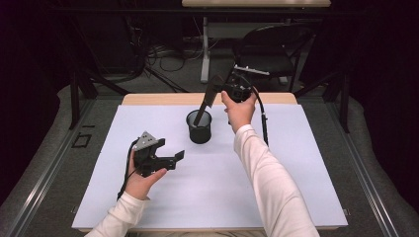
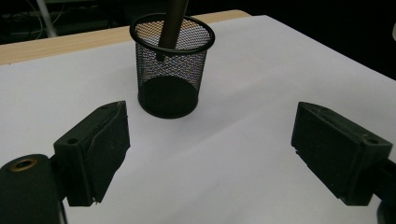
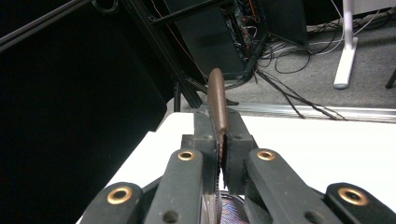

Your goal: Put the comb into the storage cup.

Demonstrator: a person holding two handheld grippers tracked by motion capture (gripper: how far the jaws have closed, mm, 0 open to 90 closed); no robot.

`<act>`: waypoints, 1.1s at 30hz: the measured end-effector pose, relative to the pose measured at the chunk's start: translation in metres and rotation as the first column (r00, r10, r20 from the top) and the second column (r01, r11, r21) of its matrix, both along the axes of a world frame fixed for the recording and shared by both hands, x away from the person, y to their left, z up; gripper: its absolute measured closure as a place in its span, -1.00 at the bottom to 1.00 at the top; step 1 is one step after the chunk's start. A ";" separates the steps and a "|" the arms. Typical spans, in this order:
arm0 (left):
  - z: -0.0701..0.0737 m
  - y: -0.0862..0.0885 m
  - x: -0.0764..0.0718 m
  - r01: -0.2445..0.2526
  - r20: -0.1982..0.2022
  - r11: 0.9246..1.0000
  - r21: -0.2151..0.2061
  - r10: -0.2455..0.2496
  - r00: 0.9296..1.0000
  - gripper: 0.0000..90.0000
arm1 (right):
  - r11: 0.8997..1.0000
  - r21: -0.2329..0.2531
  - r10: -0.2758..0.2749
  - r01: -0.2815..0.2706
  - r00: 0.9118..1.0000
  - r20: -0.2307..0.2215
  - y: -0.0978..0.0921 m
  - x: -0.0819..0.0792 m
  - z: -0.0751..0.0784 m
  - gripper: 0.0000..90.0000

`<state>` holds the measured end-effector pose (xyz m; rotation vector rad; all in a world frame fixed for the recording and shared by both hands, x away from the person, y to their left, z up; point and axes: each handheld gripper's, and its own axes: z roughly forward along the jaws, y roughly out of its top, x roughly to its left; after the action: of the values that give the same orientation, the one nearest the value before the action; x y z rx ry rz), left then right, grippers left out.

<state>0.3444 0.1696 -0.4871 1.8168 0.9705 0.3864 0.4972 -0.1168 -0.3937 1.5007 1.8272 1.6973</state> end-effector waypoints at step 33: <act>-0.001 -0.001 0.001 0.003 -0.001 1.000 0.010 -0.003 1.000 -0.74 | 1.000 -0.001 -0.018 0.018 0.998 -0.066 0.003 0.009 -0.042 0.93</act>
<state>0.3451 0.1688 -0.4882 1.8271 0.9678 0.3887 0.5064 -0.1136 -0.4357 1.5856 1.8403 1.6583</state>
